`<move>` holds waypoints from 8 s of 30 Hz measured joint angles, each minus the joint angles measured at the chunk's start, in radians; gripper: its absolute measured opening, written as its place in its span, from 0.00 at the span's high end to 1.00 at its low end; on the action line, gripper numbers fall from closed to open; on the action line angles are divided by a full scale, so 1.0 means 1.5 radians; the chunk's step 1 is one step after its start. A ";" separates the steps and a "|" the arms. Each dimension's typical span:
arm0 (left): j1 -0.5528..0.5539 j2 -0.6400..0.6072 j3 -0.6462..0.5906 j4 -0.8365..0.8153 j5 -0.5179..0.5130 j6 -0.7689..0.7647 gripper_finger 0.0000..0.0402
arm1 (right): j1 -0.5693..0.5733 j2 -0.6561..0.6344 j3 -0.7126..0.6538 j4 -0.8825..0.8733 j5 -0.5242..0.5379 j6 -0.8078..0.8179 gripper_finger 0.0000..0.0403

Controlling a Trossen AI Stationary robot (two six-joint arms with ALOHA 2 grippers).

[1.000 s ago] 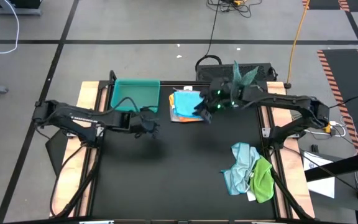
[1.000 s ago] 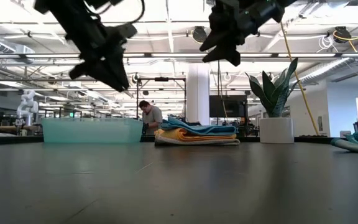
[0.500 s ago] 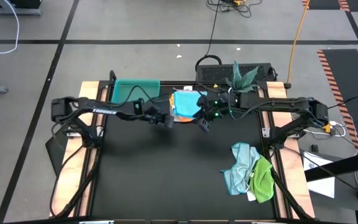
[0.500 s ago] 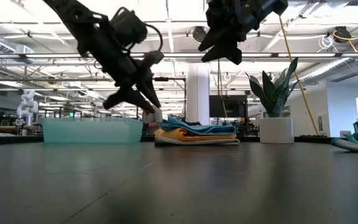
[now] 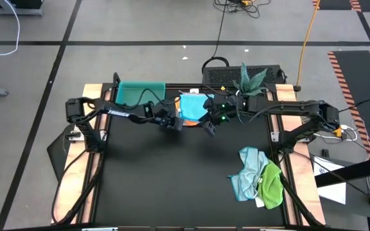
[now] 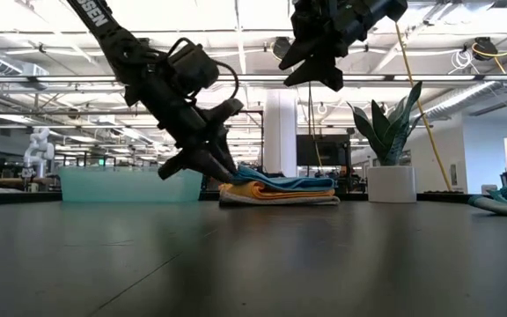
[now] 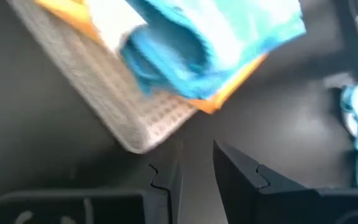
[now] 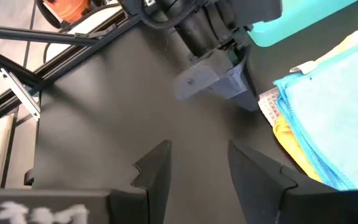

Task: Fold microfiber towels
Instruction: Stack the folded blue microfiber towel on top of the folded gray microfiber towel

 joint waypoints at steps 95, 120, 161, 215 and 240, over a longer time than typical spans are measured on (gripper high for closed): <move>-0.006 -0.202 0.167 -0.252 0.040 0.154 0.78 | 0.027 0.289 -0.092 0.304 0.122 0.208 1.00; -0.067 -0.365 0.167 -0.484 -0.153 0.171 0.78 | -0.014 0.277 -0.036 0.174 0.233 0.157 1.00; 0.047 -0.026 0.072 -0.014 0.196 0.087 0.77 | 0.002 -0.185 -0.038 -0.018 0.059 -0.047 1.00; -0.092 0.059 0.178 -0.179 -0.385 1.086 0.70 | -0.058 -0.199 -0.040 -0.086 0.087 -0.028 1.00; -0.100 0.048 0.178 -0.220 -0.363 1.005 0.70 | -0.059 -0.199 -0.041 -0.084 0.089 -0.017 1.00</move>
